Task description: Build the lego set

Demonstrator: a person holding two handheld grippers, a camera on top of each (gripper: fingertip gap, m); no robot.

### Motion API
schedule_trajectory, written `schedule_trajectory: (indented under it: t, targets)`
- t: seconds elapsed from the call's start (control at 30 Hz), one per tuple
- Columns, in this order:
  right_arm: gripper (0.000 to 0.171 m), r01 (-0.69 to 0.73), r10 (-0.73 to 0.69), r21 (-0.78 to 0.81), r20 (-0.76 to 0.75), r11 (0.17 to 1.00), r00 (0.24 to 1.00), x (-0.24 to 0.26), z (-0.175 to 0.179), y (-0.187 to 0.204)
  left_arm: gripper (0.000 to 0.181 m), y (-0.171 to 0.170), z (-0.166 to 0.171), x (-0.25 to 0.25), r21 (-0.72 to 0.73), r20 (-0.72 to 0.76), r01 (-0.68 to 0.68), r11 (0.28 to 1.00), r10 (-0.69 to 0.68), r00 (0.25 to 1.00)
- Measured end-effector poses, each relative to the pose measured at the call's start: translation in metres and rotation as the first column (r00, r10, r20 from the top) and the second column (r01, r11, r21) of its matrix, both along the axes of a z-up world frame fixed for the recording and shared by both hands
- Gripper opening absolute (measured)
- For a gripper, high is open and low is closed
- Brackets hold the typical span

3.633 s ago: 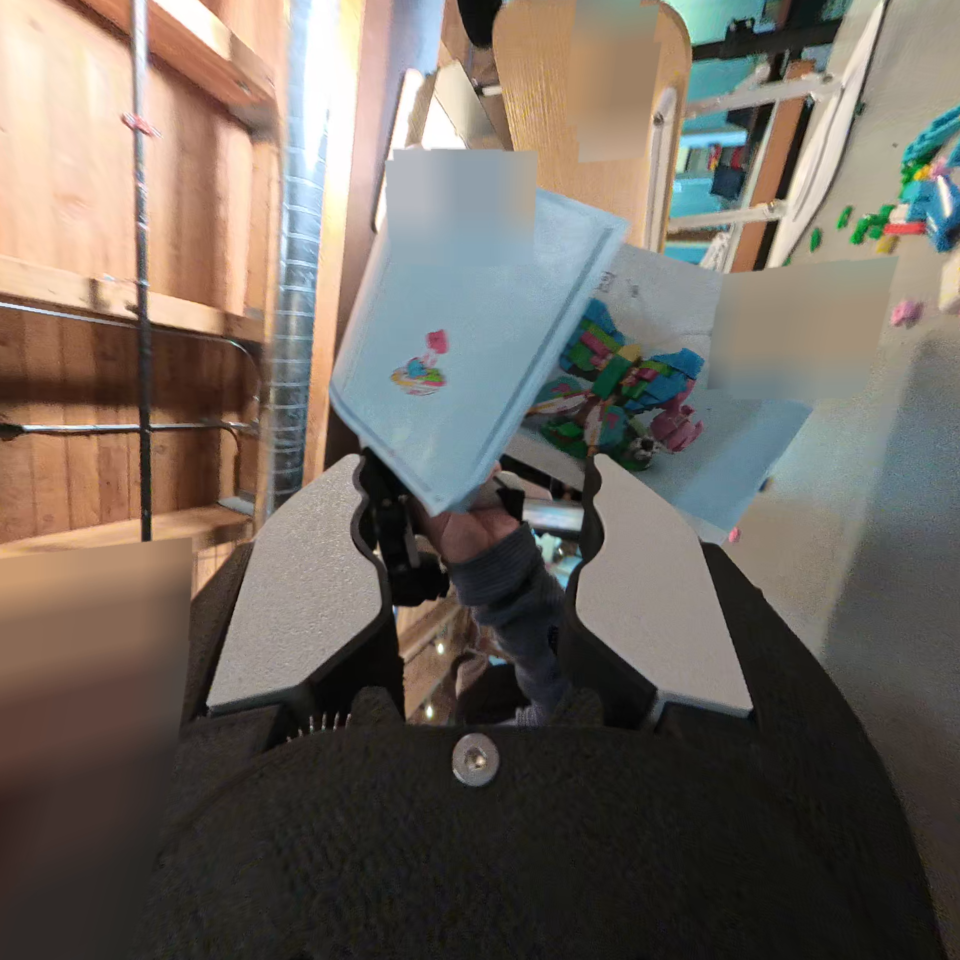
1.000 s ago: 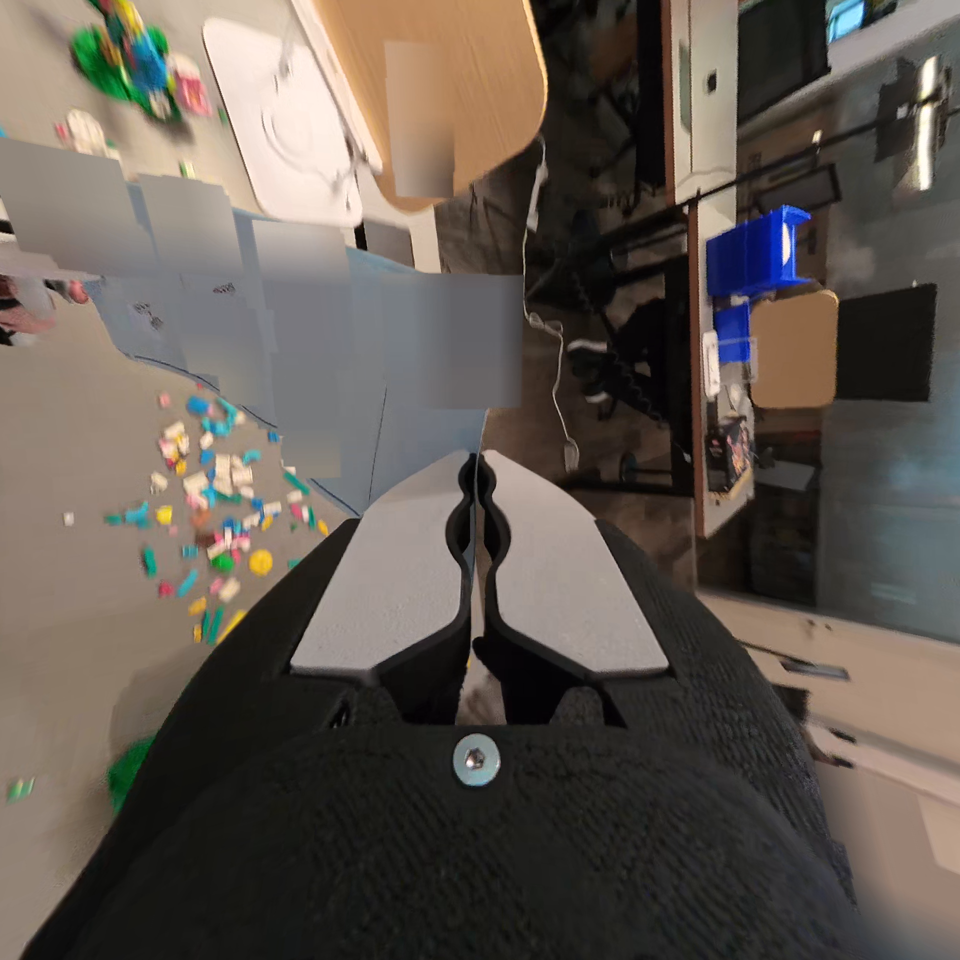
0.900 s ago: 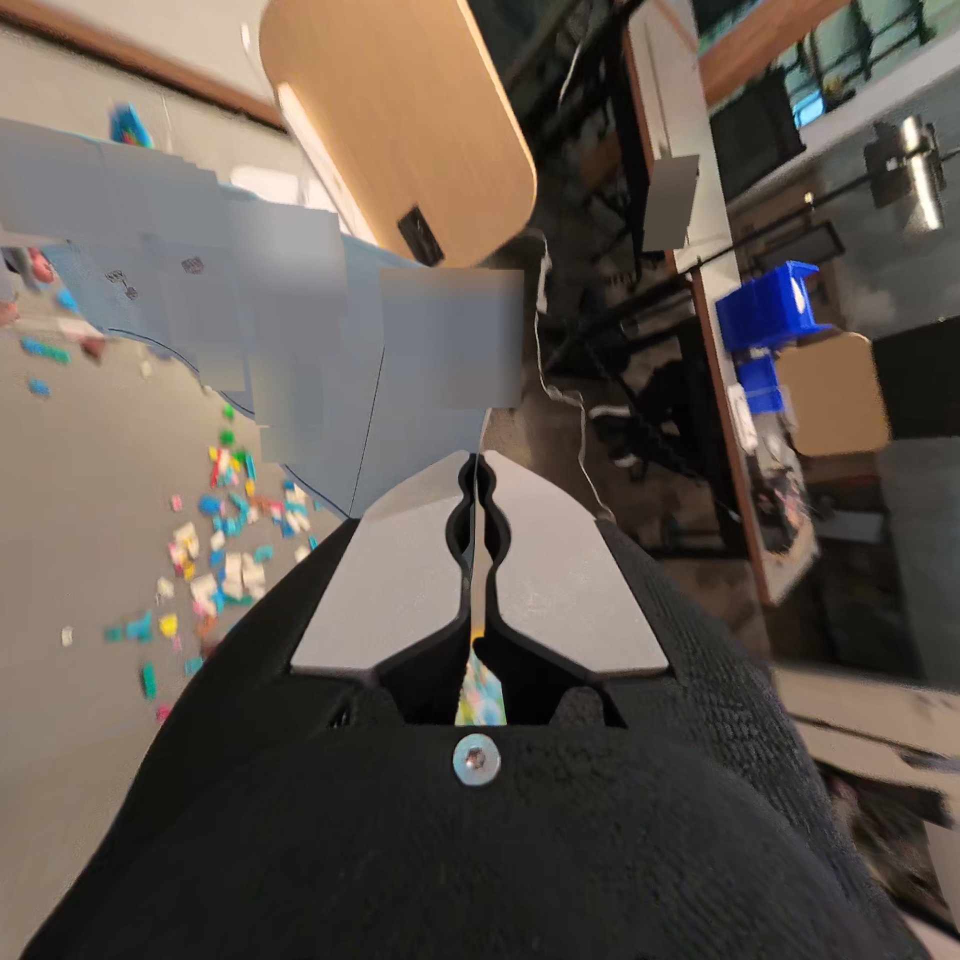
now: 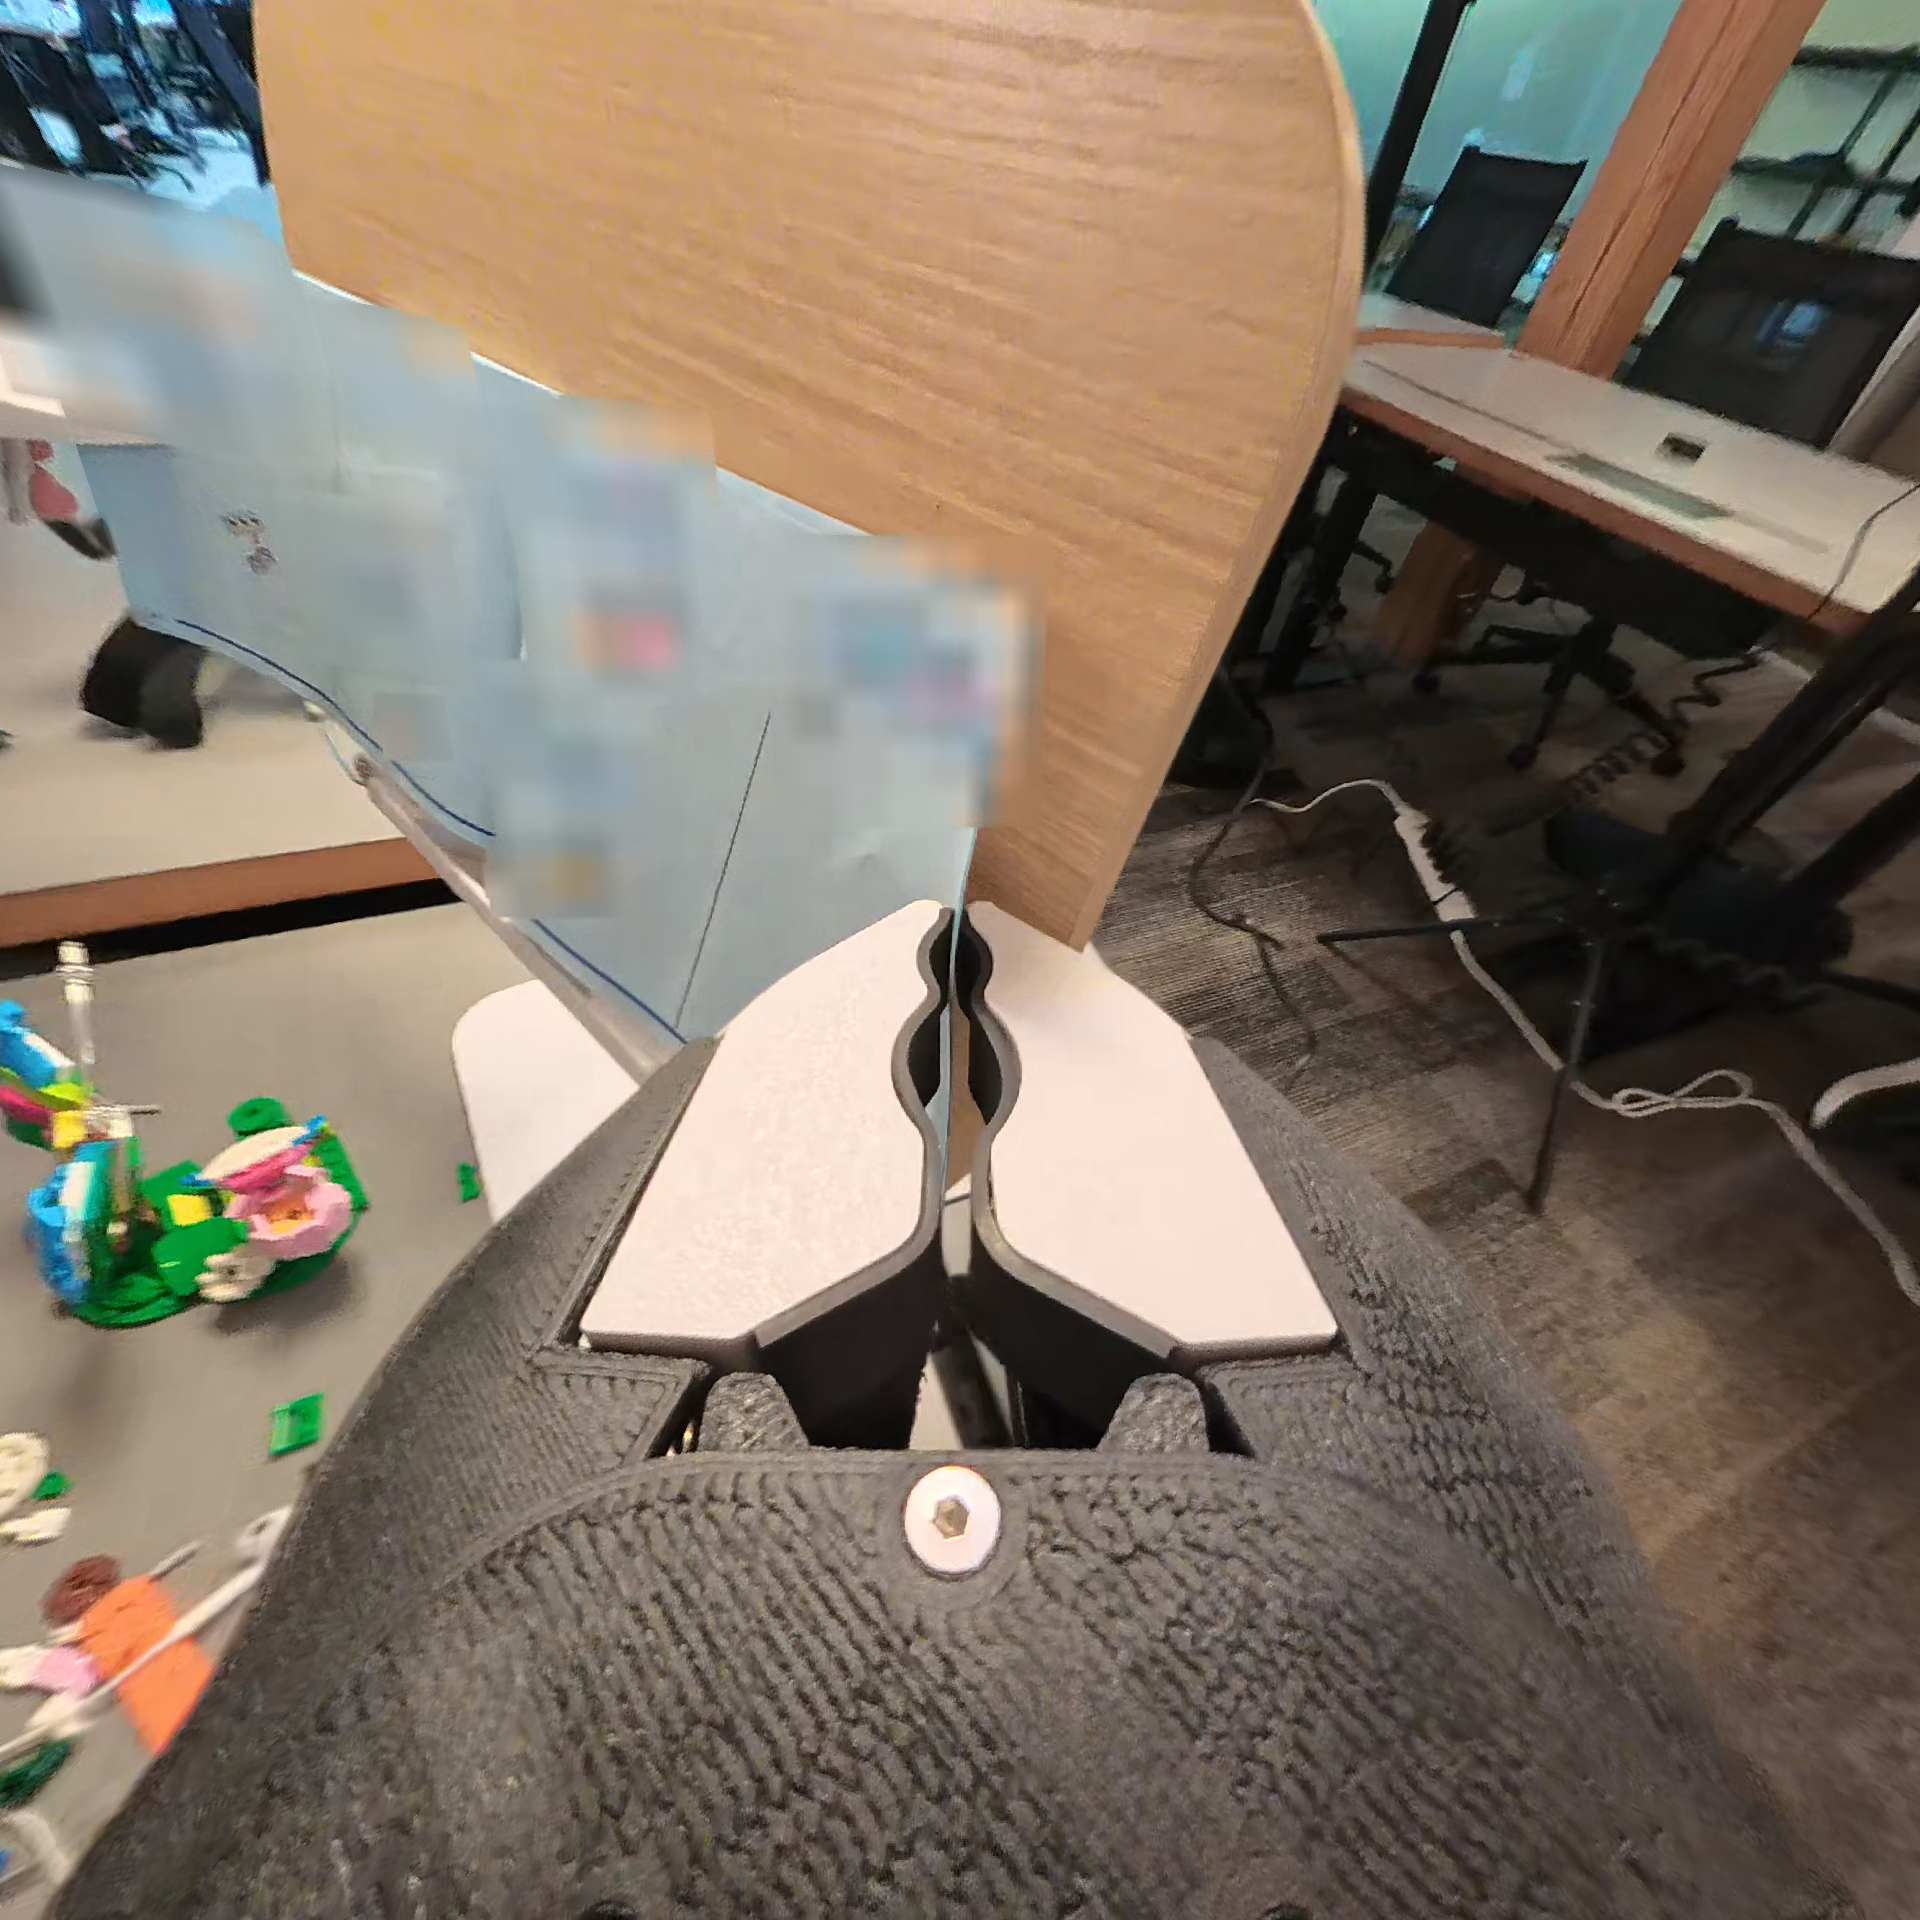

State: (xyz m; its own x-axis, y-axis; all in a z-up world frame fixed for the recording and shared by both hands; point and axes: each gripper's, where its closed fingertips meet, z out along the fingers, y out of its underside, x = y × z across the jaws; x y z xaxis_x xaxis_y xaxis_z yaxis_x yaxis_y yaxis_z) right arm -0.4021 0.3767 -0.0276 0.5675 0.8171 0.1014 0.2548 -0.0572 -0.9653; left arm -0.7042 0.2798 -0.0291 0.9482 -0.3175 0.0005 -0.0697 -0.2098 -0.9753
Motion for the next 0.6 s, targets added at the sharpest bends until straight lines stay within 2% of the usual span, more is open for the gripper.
schedule_trajectory:
  t: [0.03,0.13,0.3,0.6]
  targets:
    - [0.0,0.012,-0.013,0.037,0.017,0.999,1.0,0.0,-0.001,0.002,0.001,0.002,-0.002,0.0,0.009,0.0,0.011,1.0,-0.011,1.0]
    - [0.0,0.035,-0.039,0.107,0.036,0.994,0.999,0.0,-0.004,0.006,0.001,0.009,-0.009,-0.003,0.037,-0.029,0.013,0.999,-0.012,0.999]
    - [0.0,0.059,-0.063,0.12,0.031,0.991,0.998,0.0,-0.016,0.006,0.001,0.011,-0.014,-0.003,0.052,-0.015,0.016,0.999,-0.016,1.0]
    - [0.0,0.034,-0.037,0.082,0.038,0.996,0.999,0.001,-0.005,0.0,0.001,0.0,-0.005,-0.002,0.027,0.041,0.077,0.997,-0.078,0.996]
